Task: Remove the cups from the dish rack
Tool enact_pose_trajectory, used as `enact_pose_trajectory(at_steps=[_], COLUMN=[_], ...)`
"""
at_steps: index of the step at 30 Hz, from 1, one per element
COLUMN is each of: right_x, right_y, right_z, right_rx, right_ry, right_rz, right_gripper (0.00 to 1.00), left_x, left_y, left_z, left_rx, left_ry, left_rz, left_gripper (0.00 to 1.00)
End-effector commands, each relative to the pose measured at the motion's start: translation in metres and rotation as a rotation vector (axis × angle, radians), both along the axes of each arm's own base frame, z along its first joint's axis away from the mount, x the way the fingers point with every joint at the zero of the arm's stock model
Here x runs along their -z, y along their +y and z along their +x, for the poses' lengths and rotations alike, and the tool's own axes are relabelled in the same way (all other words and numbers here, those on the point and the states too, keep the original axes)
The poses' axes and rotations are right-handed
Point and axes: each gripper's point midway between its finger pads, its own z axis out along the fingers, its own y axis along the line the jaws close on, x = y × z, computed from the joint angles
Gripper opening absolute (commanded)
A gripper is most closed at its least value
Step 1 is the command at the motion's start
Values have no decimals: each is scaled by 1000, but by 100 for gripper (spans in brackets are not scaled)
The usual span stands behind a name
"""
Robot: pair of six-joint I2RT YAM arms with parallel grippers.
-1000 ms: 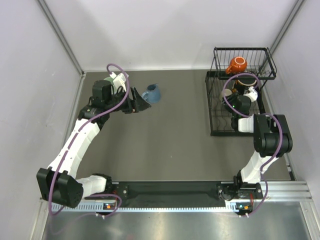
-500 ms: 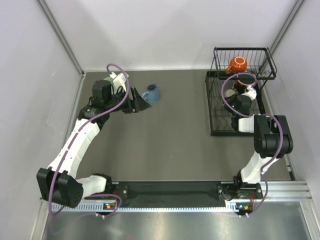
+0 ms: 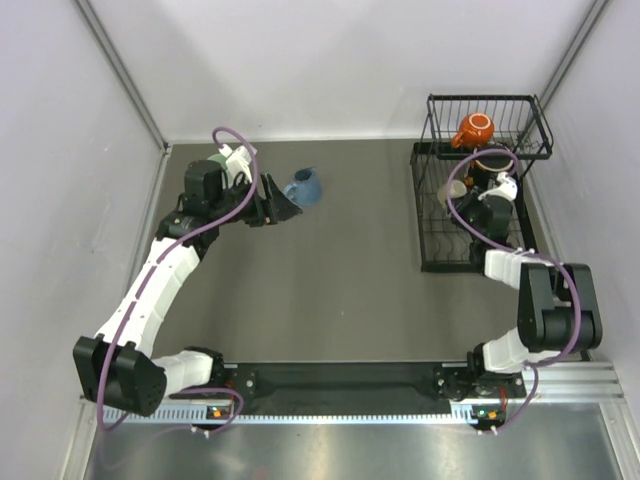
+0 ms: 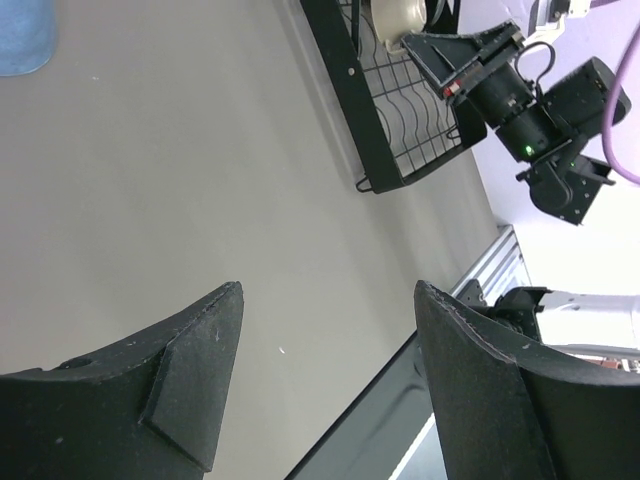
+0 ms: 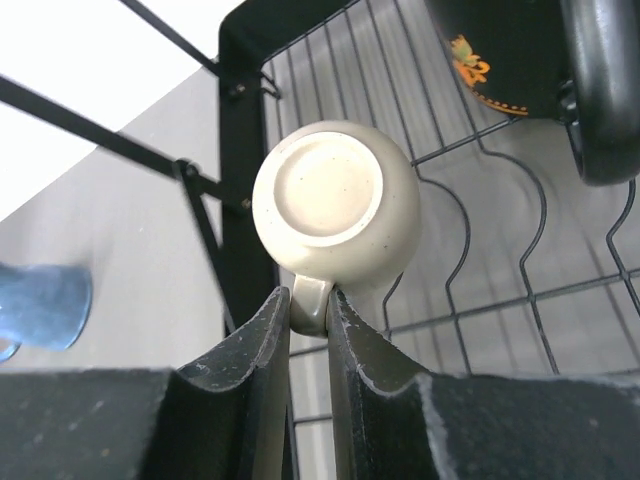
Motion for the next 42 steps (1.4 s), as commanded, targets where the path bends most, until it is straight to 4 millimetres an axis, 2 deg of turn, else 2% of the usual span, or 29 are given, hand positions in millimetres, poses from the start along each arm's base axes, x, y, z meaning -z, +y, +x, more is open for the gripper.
enact_pose_trajectory(at_steps=[1, 7, 9, 13, 15, 16, 18, 19, 22, 23, 24, 29, 32, 39, 42], right_x=[-36, -47, -52, -63, -78, -80, -98, -97, -115, -124, -130, -167, -185, -208, -207], right_y=[9, 16, 18, 28, 39, 44, 56, 62, 89, 97, 100, 134, 152, 187, 200], right_z=[-4, -23, -31, -45, -52, -56, -63, -68, -83, -88, -91, -113, -126, -147, -151], right_rx=[-43, -78, -101, -147, -206, -221, -281, -291, -383, -405, -413, -512, -580, -705, -740], right_ry=[-93, -104, -101, -118, -159, -160, -223, -218, -261, -283, -300, -403, -444, -486, -475], right_rz=[-3, 44, 56, 90, 127, 171, 218, 277, 348, 363, 379, 505, 581, 715, 742], right_gripper=[0, 0, 0, 0, 0, 0, 0, 0, 0, 0, 0, 0, 0, 0, 0], left_x=[-21, -18, -14, -29, -28, -35, -32, -32, -29, -38, -38, -28, -32, -47, -50], left_y=[-5, -19, -27, -35, -37, -38, -41, -44, -53, -55, -58, -74, -84, -105, -116], left_z=[-4, -10, -16, -14, -13, -12, -10, -11, -6, -6, -7, 4, 4, 7, 7], left_rx=[25, 95, 136, 150, 147, 148, 149, 162, 182, 210, 226, 230, 257, 291, 317], left_ry=[-75, -14, 64, 72, 77, 69, 90, 102, 182, 139, 139, 192, 187, 148, 144], left_rz=[-49, -154, -222, -341, -366, -397, -427, -442, -524, -550, -565, -583, -610, -652, -664], left_gripper=[74, 73, 71, 69, 70, 70, 70, 70, 70, 70, 70, 70, 70, 73, 73])
